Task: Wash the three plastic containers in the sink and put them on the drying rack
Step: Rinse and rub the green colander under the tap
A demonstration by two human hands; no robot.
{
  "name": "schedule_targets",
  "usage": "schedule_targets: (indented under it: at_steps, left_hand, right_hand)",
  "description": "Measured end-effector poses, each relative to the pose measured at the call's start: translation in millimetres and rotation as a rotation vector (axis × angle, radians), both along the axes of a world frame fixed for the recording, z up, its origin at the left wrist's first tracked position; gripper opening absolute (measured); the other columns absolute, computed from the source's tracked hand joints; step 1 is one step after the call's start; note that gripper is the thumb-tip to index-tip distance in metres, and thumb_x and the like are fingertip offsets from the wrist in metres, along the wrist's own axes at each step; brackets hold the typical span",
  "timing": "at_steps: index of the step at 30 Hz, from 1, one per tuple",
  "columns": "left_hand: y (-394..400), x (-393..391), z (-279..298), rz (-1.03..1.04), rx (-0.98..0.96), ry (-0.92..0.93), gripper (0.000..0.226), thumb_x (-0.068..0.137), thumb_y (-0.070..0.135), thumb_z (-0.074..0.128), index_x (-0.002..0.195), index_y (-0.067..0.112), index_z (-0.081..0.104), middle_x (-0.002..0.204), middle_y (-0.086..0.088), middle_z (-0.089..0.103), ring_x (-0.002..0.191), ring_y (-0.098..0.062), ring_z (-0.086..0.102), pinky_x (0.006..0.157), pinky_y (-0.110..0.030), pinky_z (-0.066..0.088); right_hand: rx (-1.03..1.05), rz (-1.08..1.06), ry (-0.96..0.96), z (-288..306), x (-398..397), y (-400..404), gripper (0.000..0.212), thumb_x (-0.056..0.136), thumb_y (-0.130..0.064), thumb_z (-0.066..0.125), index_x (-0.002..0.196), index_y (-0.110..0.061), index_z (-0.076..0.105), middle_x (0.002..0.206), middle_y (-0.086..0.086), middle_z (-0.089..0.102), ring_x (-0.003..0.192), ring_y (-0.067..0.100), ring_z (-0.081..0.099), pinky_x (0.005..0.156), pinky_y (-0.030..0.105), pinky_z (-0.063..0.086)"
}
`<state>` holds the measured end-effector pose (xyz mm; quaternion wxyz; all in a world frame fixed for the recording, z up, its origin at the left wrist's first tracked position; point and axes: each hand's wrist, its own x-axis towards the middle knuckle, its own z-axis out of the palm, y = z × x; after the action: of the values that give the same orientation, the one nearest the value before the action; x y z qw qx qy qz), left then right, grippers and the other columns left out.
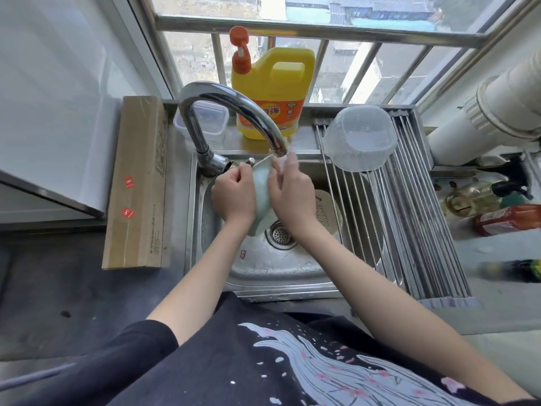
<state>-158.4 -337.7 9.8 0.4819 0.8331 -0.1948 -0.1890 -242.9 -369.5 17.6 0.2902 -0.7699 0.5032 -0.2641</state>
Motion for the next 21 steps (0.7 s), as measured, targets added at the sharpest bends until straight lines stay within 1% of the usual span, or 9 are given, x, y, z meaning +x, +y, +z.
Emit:
schedule_targets:
  at_steps: [1,3,5,7,11,13,17,19,21]
  left_hand:
    - [1.0,3.3,0.7,-0.010,-0.006,-0.017,0.047,0.085,0.031,0.046,0.045,0.012,0.029,0.041,-0.001,0.028,0.047,-0.020,0.028,0.050,-0.031,0.022]
    - [2.0,7.1,2.8,-0.029,0.003,-0.073,0.049,0.085,0.034,0.047,0.044,0.011,0.031,0.041,-0.002,0.029,0.048,-0.022,0.031,0.049,-0.032,0.022]
    - [3.2,6.0,6.3,-0.065,0.032,-0.125,0.048,0.082,0.036,0.045,0.044,0.011,0.031,0.040,-0.002,0.029,0.046,-0.021,0.030,0.048,-0.032,0.021]
    - [6.7,1.6,7.0,-0.085,0.021,-0.114,0.046,0.080,0.035,0.045,0.043,0.013,0.029,0.040,-0.001,0.026,0.044,-0.017,0.026,0.048,-0.032,0.018]
    - [11.7,-2.0,2.2,-0.072,-0.028,-0.036,0.048,0.080,0.036,0.046,0.042,0.015,0.027,0.038,-0.003,0.027,0.044,-0.015,0.025,0.048,-0.032,0.017]
    - [12.0,-2.7,0.2,-0.098,-0.038,-0.008,0.052,0.082,0.042,0.046,0.041,0.015,0.029,0.037,-0.002,0.030,0.043,-0.016,0.025,0.048,-0.033,0.017]
    - [14.9,-2.4,-7.7,-0.105,-0.050,0.119,0.065,0.083,0.060,0.042,0.036,0.017,0.028,0.042,0.003,0.022,0.045,-0.018,0.023,0.050,-0.034,0.017]
    - [15.6,-3.3,-8.6,-0.051,-0.096,0.133,0.065,0.085,0.059,0.042,0.039,0.017,0.022,0.045,-0.004,0.022,0.046,-0.019,0.021,0.050,-0.033,0.015]
    - [14.5,-4.6,-5.0,0.000,-0.083,0.061,0.063,0.091,0.049,0.043,0.042,0.016,0.021,0.047,-0.009,0.021,0.046,-0.021,0.019,0.048,-0.034,0.014]
  right_hand:
    - [0.190,-0.035,0.000,-1.5,-1.4,-4.7,0.052,0.097,-0.026,0.042,0.146,-0.012,0.029,0.116,0.017,0.063,0.100,0.030,0.060,0.081,0.041,0.045]
    - [0.551,-0.097,0.031,0.7,0.0,-12.7,0.051,0.100,-0.037,0.031,0.144,-0.012,0.028,0.134,0.019,0.048,0.121,0.034,0.047,0.093,0.042,0.036]
    - [0.657,-0.110,0.078,4.9,4.3,-17.8,0.042,0.103,-0.027,0.025,0.136,-0.004,0.035,0.131,0.024,0.048,0.118,0.038,0.048,0.088,0.038,0.037]
    - [0.622,-0.114,0.150,11.8,7.4,-24.8,0.039,0.103,-0.014,0.021,0.135,0.001,0.037,0.128,0.026,0.048,0.115,0.039,0.050,0.090,0.038,0.038]
    - [0.620,-0.041,0.242,13.5,9.9,-37.3,0.044,0.103,-0.027,0.020,0.129,-0.001,0.045,0.127,0.023,0.051,0.118,0.036,0.050,0.087,0.033,0.035]
    - [0.618,-0.027,0.293,11.4,12.2,-38.1,0.042,0.103,-0.026,0.018,0.130,-0.006,0.043,0.128,0.023,0.051,0.118,0.036,0.049,0.089,0.035,0.035]
    - [0.343,-0.076,0.330,16.0,8.6,-26.4,0.033,0.100,-0.011,0.026,0.120,-0.001,0.050,0.117,0.023,0.058,0.108,0.038,0.055,0.080,0.035,0.040]
    - [0.274,-0.092,0.316,15.8,8.0,-16.6,0.032,0.099,-0.012,0.031,0.114,0.000,0.057,0.117,0.020,0.059,0.109,0.036,0.055,0.087,0.039,0.045]
    - [0.344,-0.149,0.256,9.7,9.5,-17.0,0.035,0.101,-0.019,0.030,0.122,-0.004,0.055,0.127,0.015,0.056,0.121,0.033,0.049,0.102,0.046,0.035]
